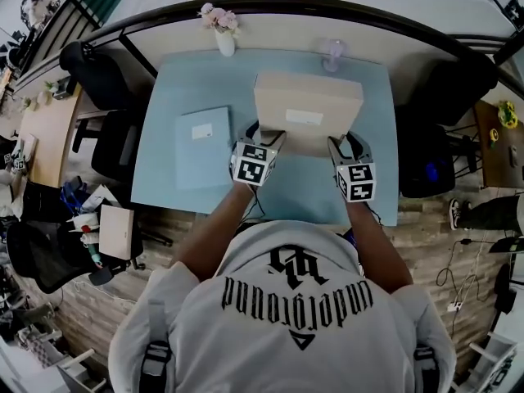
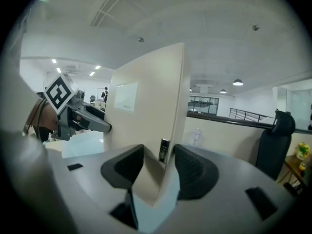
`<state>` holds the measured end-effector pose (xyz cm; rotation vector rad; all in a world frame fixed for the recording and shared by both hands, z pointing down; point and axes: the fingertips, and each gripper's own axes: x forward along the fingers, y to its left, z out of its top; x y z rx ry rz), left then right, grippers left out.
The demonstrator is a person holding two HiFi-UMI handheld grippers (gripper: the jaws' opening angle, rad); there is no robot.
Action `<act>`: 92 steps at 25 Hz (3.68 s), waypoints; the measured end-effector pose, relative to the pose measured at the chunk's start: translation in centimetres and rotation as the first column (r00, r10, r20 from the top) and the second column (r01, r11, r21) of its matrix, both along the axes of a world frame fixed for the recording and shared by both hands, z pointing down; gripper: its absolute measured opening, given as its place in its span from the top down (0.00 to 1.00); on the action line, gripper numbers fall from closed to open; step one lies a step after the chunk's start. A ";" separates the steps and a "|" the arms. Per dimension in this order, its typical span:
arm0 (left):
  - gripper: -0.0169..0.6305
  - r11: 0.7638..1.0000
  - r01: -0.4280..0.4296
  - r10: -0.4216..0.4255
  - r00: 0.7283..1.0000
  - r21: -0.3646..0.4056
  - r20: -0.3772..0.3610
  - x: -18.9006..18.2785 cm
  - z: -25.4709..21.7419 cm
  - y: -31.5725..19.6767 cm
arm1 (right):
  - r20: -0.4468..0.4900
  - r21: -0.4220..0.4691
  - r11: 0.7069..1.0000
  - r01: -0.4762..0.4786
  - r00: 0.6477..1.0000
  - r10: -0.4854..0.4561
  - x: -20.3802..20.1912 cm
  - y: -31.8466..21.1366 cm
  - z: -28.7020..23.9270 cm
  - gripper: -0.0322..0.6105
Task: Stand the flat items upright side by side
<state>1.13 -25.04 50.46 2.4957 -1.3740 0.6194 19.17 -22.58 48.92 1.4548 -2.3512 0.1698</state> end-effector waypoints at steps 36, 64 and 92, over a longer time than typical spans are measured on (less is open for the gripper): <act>0.51 1.000 -0.013 0.015 0.993 -0.015 0.114 10.4 14.6 -6.8 | -0.137 -0.069 0.997 0.027 0.990 -0.036 10.6 -7.3 14.2 0.63; 0.47 0.972 0.056 -0.051 0.998 0.227 -0.026 7.6 -0.6 1.1 | -0.035 0.153 0.987 0.049 0.998 -0.044 10.5 1.1 0.1 0.57; 0.48 0.922 0.303 -0.308 0.951 0.240 -0.016 -18.6 -2.7 5.9 | -0.003 0.169 0.916 0.365 0.929 -0.370 -17.2 1.7 -2.0 0.59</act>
